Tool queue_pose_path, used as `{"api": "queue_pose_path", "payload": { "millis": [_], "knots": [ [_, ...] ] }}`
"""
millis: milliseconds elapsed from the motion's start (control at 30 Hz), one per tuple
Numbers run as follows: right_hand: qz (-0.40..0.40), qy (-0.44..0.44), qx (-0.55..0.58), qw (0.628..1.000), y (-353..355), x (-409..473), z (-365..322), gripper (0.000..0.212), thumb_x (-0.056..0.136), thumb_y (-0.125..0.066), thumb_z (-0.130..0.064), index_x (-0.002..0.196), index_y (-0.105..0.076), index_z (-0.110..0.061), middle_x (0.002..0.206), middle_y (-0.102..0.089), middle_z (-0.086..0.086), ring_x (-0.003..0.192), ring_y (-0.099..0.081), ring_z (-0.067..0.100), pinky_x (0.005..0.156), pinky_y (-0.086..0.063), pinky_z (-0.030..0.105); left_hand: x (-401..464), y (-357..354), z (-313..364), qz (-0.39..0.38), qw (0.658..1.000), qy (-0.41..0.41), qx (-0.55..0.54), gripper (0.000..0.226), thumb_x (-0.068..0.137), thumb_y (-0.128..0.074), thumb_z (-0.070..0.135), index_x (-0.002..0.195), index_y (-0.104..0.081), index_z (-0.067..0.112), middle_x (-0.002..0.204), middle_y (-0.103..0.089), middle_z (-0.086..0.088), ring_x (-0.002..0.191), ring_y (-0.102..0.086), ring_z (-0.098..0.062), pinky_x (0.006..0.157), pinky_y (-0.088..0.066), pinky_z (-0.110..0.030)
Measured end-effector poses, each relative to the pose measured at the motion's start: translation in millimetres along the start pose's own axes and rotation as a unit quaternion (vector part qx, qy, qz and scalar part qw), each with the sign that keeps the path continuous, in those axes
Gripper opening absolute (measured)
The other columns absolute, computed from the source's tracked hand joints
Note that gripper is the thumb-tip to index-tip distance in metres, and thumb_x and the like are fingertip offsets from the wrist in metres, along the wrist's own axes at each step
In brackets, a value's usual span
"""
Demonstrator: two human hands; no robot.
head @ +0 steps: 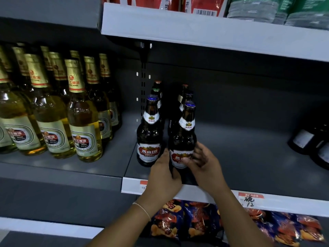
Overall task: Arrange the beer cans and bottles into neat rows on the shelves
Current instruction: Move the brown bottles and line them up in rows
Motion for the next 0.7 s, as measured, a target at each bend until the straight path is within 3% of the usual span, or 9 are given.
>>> {"api": "queue_pose_path", "payload": {
  "millis": [133,267,433,600,700],
  "knots": [
    [0.0,0.0,-0.002,1.0,-4.4,-0.4,0.7,0.059,0.086,-0.072,-0.007,0.137,-0.048,-0.023,0.121,-0.066,-0.013,0.113,-0.062,0.0,0.092,-0.05,0.015,-1.9,1.0,-0.4,0.008,1.0,0.005,-0.019,0.064,0.081,-0.052,-0.005,0.143,-0.042,0.008,0.121,-0.051,0.008,0.116,-0.043,-0.001,0.093,-0.018,0.009],
    [0.002,0.0,-0.006,1.0,-6.6,0.7,3.1,0.061,0.087,-0.07,-0.008,0.141,-0.045,-0.02,0.123,-0.066,-0.01,0.115,-0.062,0.001,0.096,-0.05,0.019,-1.3,0.6,-0.5,0.011,1.0,-0.004,-0.025,0.065,0.08,-0.053,-0.003,0.142,-0.042,0.011,0.123,-0.05,0.01,0.116,-0.043,0.001,0.095,-0.019,0.007],
    [-0.001,0.009,-0.008,1.0,-7.3,1.0,3.0,0.058,0.09,-0.068,-0.008,0.14,-0.044,-0.026,0.125,-0.066,-0.012,0.116,-0.061,0.001,0.096,-0.05,0.018,-0.8,4.6,6.6,0.011,0.999,-0.031,-0.038,0.062,0.078,-0.055,-0.007,0.138,-0.047,0.008,0.116,-0.047,0.015,0.106,-0.032,0.019,0.09,-0.019,0.01],
    [-0.003,0.017,-0.016,1.0,-7.3,-0.7,1.9,0.058,0.09,-0.067,-0.01,0.14,-0.044,-0.03,0.125,-0.065,-0.016,0.117,-0.059,-0.003,0.096,-0.047,0.014,-0.6,1.5,3.9,0.004,1.0,-0.019,-0.025,0.065,0.08,-0.056,-0.003,0.142,-0.042,0.011,0.121,-0.045,0.015,0.113,-0.034,0.013,0.094,-0.016,0.009],
    [-0.005,0.018,-0.017,1.0,-6.8,-1.7,2.5,0.06,0.091,-0.067,-0.01,0.144,-0.044,-0.024,0.128,-0.065,-0.012,0.12,-0.059,0.001,0.101,-0.048,0.02,-1.0,-0.3,2.7,-0.003,1.0,-0.004,-0.015,0.067,0.082,-0.056,0.001,0.145,-0.037,0.012,0.124,-0.043,0.014,0.119,-0.036,0.004,0.094,-0.014,0.01]
  ]
}}
Point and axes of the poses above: each hand's wrist, its own x-axis towards the middle knuckle, its own y-axis out of the back of the hand, z = x × y, the point moved 6 cm from there along x, towards the middle knuckle
